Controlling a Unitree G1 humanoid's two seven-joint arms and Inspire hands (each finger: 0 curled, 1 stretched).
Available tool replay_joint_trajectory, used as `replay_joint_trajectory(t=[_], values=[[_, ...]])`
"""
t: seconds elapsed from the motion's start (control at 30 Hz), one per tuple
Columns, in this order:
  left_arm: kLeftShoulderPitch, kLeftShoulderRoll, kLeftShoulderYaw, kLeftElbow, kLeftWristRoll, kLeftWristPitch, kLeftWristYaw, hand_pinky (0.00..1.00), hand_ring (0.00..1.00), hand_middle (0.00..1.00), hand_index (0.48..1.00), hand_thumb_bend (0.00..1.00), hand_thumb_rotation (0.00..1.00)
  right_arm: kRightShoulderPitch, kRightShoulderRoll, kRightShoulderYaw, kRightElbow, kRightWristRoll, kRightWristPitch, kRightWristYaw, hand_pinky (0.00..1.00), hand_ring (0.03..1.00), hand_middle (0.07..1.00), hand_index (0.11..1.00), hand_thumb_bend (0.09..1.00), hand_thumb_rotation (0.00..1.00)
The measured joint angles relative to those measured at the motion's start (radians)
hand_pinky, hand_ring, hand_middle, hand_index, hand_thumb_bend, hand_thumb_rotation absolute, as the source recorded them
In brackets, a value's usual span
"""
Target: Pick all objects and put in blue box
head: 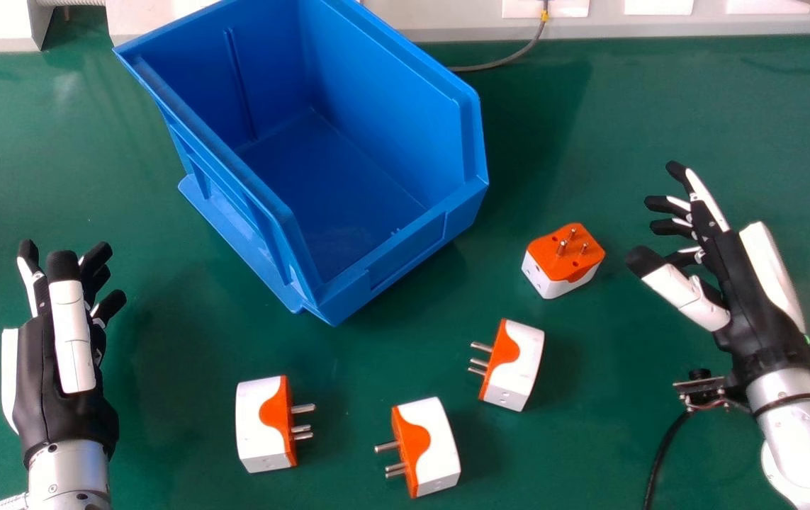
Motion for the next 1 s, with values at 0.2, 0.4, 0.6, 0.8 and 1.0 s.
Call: replay_joint_trajectory(t=[0.2, 0.4, 0.6, 0.8, 1.0], values=[[0.0, 0.0, 0.0, 0.0, 0.0, 0.0, 0.0, 0.87, 0.92, 0.87, 0.957, 0.98, 0.97, 0.0, 0.0, 0.0, 0.0, 0.0, 0.001, 0.0, 0.6, 0.773, 0.832, 0.942, 0.937, 1.0], [0.0, 0.0, 0.0, 0.0, 0.0, 0.0, 0.0, 0.87, 0.91, 0.87, 0.957, 0.97, 0.97, 0.0, 0.0, -0.001, 0.0, 0.003, 0.001, 0.01, 0.61, 0.778, 0.83, 0.942, 0.942, 1.0], [0.0, 0.0, 0.0, 0.0, 0.0, 0.0, 0.0, 0.86, 0.91, 0.87, 0.957, 0.97, 0.97, 0.0, 0.0, -0.003, 0.0, 0.027, 0.001, 0.025, 0.63, 0.779, 0.833, 0.943, 0.955, 1.0], [0.0, 0.0, 0.0, 0.0, 0.0, 0.001, 0.001, 0.86, 0.91, 0.87, 0.957, 0.98, 0.97, 0.0, -0.006, 0.014, 0.0, -0.015, 0.0, -0.007, 0.73, 0.787, 0.828, 0.941, 0.971, 1.0], [0.0, 0.0, 0.0, -0.004, 0.0, 0.003, 0.002, 0.87, 0.92, 0.88, 0.954, 0.98, 0.97, 0.0, -0.044, 0.103, -0.013, -0.186, 0.014, -0.15, 0.71, 0.802, 0.845, 0.951, 0.971, 1.0]])
